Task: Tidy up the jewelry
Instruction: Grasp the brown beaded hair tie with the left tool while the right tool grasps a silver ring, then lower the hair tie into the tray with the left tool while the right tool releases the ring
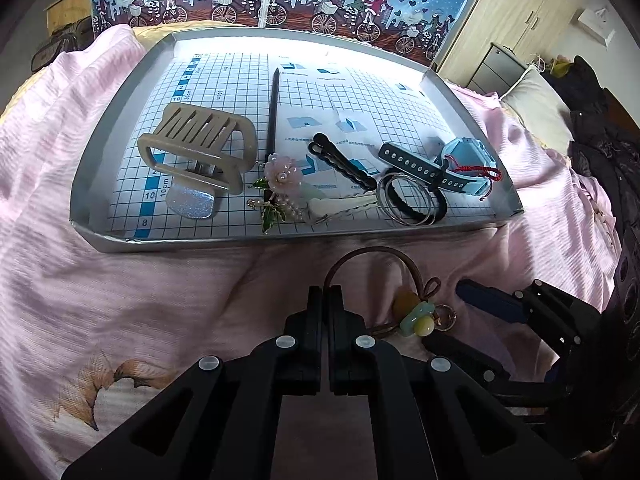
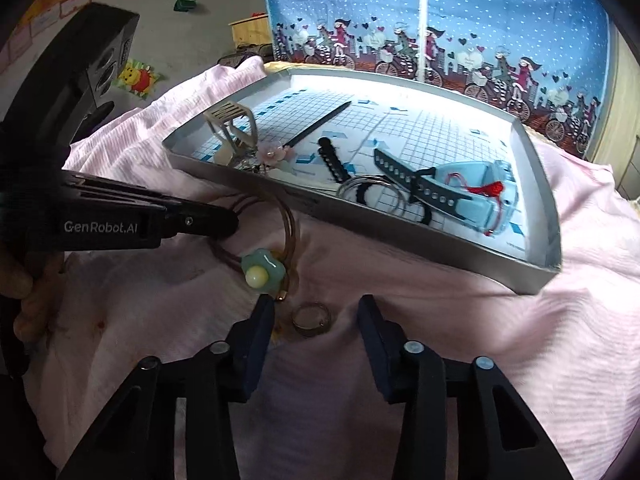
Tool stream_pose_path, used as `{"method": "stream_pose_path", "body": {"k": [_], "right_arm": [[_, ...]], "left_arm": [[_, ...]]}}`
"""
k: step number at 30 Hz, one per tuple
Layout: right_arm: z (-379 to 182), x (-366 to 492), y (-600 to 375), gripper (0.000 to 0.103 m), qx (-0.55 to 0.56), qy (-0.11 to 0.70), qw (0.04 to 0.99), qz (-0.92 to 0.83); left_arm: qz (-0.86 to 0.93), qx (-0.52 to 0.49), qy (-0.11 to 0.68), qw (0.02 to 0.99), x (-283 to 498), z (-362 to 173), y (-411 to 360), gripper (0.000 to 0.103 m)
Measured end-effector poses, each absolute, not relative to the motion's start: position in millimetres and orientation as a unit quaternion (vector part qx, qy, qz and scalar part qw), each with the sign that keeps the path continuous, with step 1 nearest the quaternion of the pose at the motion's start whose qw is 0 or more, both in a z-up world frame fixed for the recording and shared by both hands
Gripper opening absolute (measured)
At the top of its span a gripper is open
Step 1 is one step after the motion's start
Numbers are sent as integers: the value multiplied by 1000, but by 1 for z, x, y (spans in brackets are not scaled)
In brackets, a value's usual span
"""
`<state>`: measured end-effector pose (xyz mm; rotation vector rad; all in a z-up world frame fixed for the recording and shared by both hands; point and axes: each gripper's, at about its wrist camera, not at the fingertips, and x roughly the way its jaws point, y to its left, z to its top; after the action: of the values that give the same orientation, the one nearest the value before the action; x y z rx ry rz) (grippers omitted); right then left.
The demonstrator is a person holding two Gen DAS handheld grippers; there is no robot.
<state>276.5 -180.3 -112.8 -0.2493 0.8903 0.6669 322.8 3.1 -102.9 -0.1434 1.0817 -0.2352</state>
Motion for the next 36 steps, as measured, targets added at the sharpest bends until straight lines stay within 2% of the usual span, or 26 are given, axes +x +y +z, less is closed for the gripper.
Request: {"method": "stream_pose_path", "body": {"k": [8,10,12,23,36], "right_arm": [[-121,285,-184,31,-94,456,821,330],[-121,285,-185,28,-93,457,821,329],[-121,283,-184,21,-97,456,821,329],[-109,281,-193,20,-88,435,840,313],[-89,284,-207,20,-66,394,870,288]], "left_arm": [[-109,-74,522,843,326,-106,10,1],[-111,-75,526,840,326,-108,10,1],[-112,-74,527,839,326,-108,10,1],[-122,-58,518,845,326,-104,5,1],[-148,-38,468,871,321,-80,-7,1]]}}
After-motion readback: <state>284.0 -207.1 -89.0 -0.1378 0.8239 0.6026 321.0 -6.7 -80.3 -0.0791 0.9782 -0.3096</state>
